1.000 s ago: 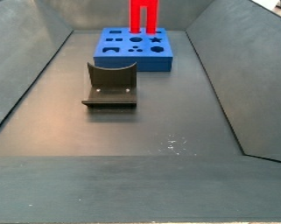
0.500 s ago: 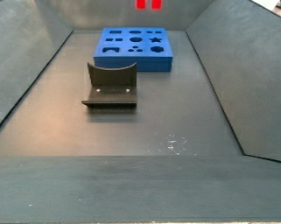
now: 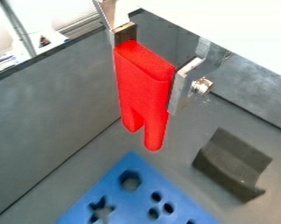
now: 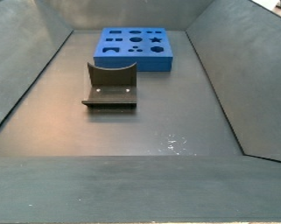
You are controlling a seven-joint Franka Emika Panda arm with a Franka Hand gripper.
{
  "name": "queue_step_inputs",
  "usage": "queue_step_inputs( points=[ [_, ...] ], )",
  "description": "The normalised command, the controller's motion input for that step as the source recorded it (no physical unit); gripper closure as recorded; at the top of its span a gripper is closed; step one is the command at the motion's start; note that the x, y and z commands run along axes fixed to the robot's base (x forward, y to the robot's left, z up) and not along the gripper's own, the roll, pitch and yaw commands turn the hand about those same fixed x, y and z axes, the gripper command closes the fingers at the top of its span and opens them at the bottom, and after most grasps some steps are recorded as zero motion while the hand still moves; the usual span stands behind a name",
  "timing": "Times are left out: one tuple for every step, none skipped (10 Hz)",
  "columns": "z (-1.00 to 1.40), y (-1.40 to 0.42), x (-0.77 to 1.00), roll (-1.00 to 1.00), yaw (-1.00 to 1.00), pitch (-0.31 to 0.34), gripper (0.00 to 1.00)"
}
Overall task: Pick up the square-circle object. Move up. Move to above the board. Insert the square-circle object.
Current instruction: Move to above the board.
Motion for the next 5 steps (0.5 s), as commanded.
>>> queue_step_inputs(
  points=[
    [0.28, -1.0, -0.18, 0.03, 0.01, 0.041, 1.0],
    [0.3, -1.0, -0.17, 0.01, 0.01, 0.054, 1.0],
    [0.24, -0.77, -0.12, 0.01, 0.01, 0.05, 1.0],
    [0.19, -0.57, -0.08, 0.0, 0.0, 0.046, 1.0],
    [0.09, -0.24, -0.02, 0.0, 0.01, 0.057, 1.0]
  ],
)
